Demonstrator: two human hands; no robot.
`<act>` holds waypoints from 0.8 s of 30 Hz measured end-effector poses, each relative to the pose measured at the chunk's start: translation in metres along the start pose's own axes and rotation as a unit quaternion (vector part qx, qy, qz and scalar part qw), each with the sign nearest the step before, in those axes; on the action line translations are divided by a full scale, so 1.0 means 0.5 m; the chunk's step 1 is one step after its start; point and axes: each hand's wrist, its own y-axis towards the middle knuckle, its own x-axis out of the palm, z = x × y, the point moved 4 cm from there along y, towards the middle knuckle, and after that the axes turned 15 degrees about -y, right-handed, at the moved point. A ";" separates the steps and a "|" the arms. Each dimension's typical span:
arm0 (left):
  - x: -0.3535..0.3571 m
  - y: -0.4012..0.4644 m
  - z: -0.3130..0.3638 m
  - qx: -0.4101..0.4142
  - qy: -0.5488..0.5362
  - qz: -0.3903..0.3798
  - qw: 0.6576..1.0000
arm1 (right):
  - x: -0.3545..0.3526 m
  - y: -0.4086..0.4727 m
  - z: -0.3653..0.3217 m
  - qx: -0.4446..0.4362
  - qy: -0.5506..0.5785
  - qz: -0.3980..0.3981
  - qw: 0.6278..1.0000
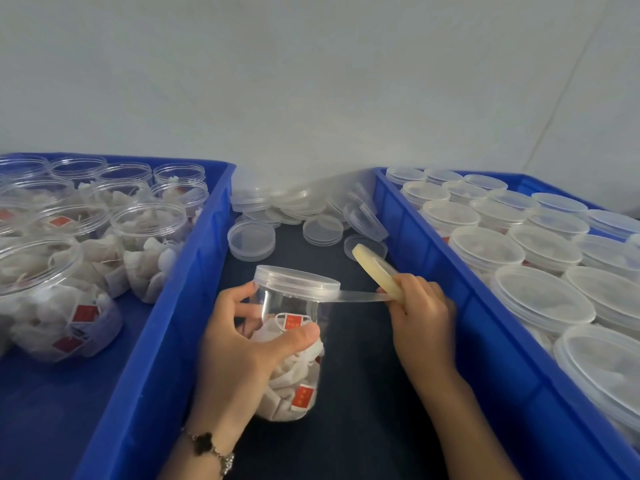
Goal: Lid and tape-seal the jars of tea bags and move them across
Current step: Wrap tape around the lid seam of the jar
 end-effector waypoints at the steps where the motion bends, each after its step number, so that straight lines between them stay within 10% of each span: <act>1: 0.000 -0.001 -0.002 -0.007 -0.006 -0.004 1.000 | 0.001 0.000 -0.001 -0.002 -0.005 0.000 1.000; 24: 0.049 -0.019 -0.018 -0.081 -0.093 -0.260 0.958 | -0.008 -0.034 -0.065 -0.002 0.073 -0.050 0.996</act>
